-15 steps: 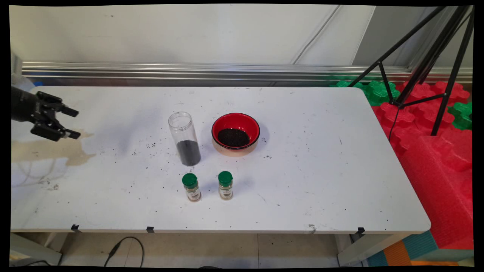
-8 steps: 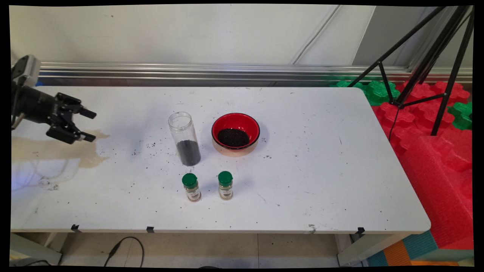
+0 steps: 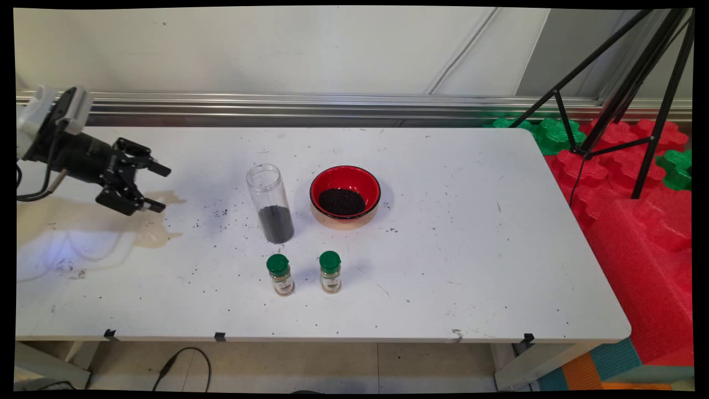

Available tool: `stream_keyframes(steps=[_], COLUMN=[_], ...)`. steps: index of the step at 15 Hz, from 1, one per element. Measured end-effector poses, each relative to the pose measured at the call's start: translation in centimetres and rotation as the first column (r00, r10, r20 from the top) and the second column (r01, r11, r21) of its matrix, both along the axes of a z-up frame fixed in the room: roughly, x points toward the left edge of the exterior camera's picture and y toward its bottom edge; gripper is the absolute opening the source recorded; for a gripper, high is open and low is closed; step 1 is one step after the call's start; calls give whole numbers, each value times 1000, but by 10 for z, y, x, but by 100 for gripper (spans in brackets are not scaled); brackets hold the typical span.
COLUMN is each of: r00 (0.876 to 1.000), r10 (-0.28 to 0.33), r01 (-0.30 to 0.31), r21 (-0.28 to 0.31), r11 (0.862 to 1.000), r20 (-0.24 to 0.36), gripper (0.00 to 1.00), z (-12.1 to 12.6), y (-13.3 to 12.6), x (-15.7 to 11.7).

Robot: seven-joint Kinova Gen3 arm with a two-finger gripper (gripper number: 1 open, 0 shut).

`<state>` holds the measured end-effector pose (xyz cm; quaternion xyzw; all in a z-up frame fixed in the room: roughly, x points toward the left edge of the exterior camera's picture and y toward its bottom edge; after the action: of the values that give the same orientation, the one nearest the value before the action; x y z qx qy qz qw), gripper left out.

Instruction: Pick up the black seasoning powder from the table

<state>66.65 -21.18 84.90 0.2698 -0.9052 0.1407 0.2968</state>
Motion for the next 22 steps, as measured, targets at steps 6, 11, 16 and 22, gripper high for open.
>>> stream_keyframes(steps=[6,11,16,22], r00=[993,980,966,938], r10=[-119,-188,-243,-315], r01=[118,186,238,299], r21=[-27,-40,-65,-123], r11=[993,982,969,946], r20=[-23,-59,-93,-141], gripper=[100,100,100,100], z=[-17,-34,-51,-77], y=[-23,-39,-51,-71], x=[-19,-32,-43,-60])
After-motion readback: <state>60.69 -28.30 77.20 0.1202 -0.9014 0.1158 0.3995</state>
